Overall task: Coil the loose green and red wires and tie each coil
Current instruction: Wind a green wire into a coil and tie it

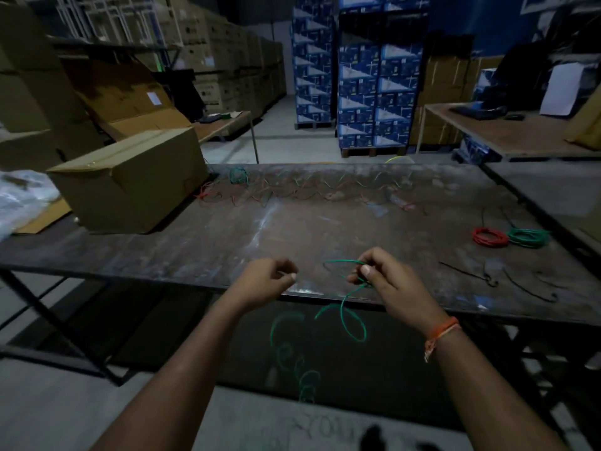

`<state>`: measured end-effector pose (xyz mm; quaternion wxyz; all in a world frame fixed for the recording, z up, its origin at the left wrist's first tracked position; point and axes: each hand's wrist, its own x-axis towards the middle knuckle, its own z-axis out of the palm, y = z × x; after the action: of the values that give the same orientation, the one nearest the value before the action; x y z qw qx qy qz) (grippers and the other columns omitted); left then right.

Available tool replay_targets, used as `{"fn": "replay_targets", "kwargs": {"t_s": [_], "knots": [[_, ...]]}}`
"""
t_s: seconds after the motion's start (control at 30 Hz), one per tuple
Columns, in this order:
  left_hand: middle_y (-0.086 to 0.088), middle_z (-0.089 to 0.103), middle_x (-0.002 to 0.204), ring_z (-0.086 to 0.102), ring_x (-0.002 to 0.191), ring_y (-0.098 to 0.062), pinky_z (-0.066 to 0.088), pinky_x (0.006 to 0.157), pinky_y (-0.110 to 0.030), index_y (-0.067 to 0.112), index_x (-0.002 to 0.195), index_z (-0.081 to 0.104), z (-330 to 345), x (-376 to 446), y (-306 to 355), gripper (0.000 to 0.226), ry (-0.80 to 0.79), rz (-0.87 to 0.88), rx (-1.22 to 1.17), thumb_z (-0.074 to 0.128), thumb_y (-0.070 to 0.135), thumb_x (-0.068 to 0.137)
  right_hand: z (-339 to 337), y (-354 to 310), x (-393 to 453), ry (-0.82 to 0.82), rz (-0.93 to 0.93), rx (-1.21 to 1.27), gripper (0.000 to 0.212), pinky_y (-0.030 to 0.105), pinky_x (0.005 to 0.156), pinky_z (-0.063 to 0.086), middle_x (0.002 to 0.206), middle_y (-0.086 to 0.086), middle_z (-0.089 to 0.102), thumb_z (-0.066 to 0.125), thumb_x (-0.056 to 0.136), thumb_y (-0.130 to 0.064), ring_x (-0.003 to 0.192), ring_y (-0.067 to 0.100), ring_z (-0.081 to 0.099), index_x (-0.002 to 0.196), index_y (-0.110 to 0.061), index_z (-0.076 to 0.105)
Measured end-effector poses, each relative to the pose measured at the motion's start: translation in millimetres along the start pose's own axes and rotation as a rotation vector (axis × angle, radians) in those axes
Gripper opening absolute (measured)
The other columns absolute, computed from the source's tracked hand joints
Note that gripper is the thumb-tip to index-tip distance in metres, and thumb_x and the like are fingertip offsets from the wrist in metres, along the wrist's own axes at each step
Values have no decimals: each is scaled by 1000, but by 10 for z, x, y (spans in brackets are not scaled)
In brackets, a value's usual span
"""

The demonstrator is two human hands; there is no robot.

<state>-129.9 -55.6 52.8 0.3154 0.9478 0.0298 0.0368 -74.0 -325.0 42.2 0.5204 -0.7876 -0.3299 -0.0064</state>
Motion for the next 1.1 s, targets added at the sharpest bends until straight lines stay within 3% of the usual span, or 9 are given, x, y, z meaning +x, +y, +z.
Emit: {"fn": "replay_targets", "kwargs": {"t_s": [0.13, 0.27, 0.43, 0.53, 0.67, 0.77, 0.9, 1.0, 1.1], "knots": [[12, 59, 132, 55, 122, 1, 48, 99, -19, 25, 135, 59, 92, -23, 280, 38, -49, 224, -255, 66, 25, 98, -22, -114, -23, 71, -79, 48, 12, 20, 84, 52, 94, -1, 74, 53, 103, -3, 93, 6, 69, 100, -9, 62], [2, 60, 136, 56, 127, -10, 46, 106, -31, 17, 117, 69, 114, -17, 515, 20, -121, 411, -468, 57, 22, 102, 25, -130, 33, 147, -68, 85, 13, 22, 81, 52, 88, -3, 69, 55, 102, -6, 88, 10, 67, 98, -13, 65], [-13, 72, 114, 66, 108, -25, 49, 99, -35, 15, 100, 72, 120, -79, 545, 27, -223, 397, -852, 46, 22, 103, 92, -158, 195, 379, 72, 318, 10, 14, 66, 48, 79, 3, 70, 54, 102, -5, 72, 4, 65, 97, -7, 63], [-7, 66, 84, 63, 74, -18, 52, 89, -41, 13, 88, 67, 132, 2, 560, 20, -156, 363, -1165, 50, 18, 98, 200, -223, 248, 316, 160, 397, 12, 21, 66, 48, 76, 2, 68, 51, 105, -10, 71, 8, 63, 96, -7, 59], [4, 56, 75, 45, 50, -5, 50, 58, -24, 14, 91, 62, 37, 115, 575, 20, -62, 231, -1605, 49, 27, 100, 406, -308, 298, 230, 265, 586, 18, 26, 57, 46, 77, 3, 65, 44, 108, -17, 70, 16, 67, 94, -14, 54], [5, 48, 72, 33, 44, -2, 27, 42, -17, 9, 101, 61, -67, 188, 536, 22, -41, 126, -1555, 46, 25, 100, 481, -340, 336, 172, 300, 632, 20, 24, 52, 42, 79, 6, 68, 41, 109, -24, 71, 20, 68, 98, -14, 55], [6, 41, 64, 23, 44, -4, 14, 42, -19, 5, 105, 61, -213, 304, 460, 24, -99, 1, -1177, 43, 21, 106, 498, -331, 424, 141, 296, 470, 16, 25, 65, 41, 86, 1, 75, 51, 105, -23, 81, 11, 67, 98, -15, 63], [6, 41, 62, 19, 47, -6, 8, 47, -24, 7, 98, 62, -280, 352, 386, 24, -152, 14, -1001, 45, 23, 106, 518, -278, 532, 304, 253, 424, 14, 25, 62, 40, 77, -3, 72, 56, 102, -11, 71, 7, 65, 90, -17, 62], [6, 40, 60, 22, 46, -5, 14, 43, -19, 12, 85, 59, -304, 377, 229, 24, -156, 14, -994, 55, 27, 102, 478, -192, 631, 557, 261, 616, 15, 25, 58, 41, 71, -3, 66, 54, 102, -9, 60, 9, 61, 92, -17, 61]]}}
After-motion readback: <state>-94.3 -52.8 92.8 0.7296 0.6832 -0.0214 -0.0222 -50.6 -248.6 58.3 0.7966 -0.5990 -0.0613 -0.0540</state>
